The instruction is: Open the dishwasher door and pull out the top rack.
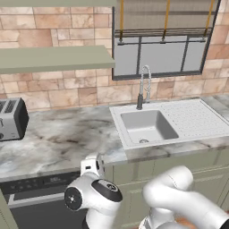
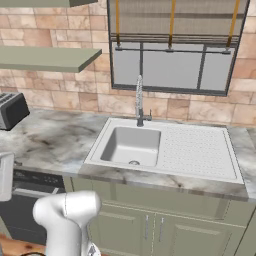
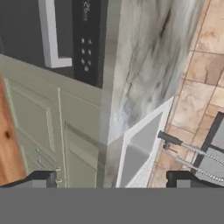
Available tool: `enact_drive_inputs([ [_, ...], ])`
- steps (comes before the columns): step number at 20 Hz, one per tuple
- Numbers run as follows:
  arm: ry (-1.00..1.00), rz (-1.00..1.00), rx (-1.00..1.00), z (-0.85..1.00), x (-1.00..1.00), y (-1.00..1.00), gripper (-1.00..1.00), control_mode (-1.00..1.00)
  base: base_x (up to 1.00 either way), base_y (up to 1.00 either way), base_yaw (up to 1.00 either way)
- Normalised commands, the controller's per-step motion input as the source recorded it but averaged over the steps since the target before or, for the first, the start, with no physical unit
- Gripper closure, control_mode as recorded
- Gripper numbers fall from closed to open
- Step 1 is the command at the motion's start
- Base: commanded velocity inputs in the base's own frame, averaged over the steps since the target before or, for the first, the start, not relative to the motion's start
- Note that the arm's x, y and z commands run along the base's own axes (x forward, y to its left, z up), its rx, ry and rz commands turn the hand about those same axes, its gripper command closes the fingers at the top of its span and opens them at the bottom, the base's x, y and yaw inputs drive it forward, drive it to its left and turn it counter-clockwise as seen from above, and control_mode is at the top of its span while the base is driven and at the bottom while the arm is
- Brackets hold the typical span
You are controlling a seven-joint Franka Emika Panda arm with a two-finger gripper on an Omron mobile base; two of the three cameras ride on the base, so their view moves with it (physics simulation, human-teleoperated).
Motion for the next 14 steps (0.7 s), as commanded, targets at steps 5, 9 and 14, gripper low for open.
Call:
enact_drive_inputs([
  [5,0.01,-0.02,-0.11,-0.26,0.09,0.74,-1.0,-1.0,0.0,0.0,0.0],
  [9,0.0,-0.11,-0.02,-0.14,0.06,0.5,-1.0,-1.0,0.0,0.0,0.0],
  [14,0.0,-0.15,0.0,-0.37,0.0,0.43,-1.0,-1.0,0.0,0.0,0.0],
])
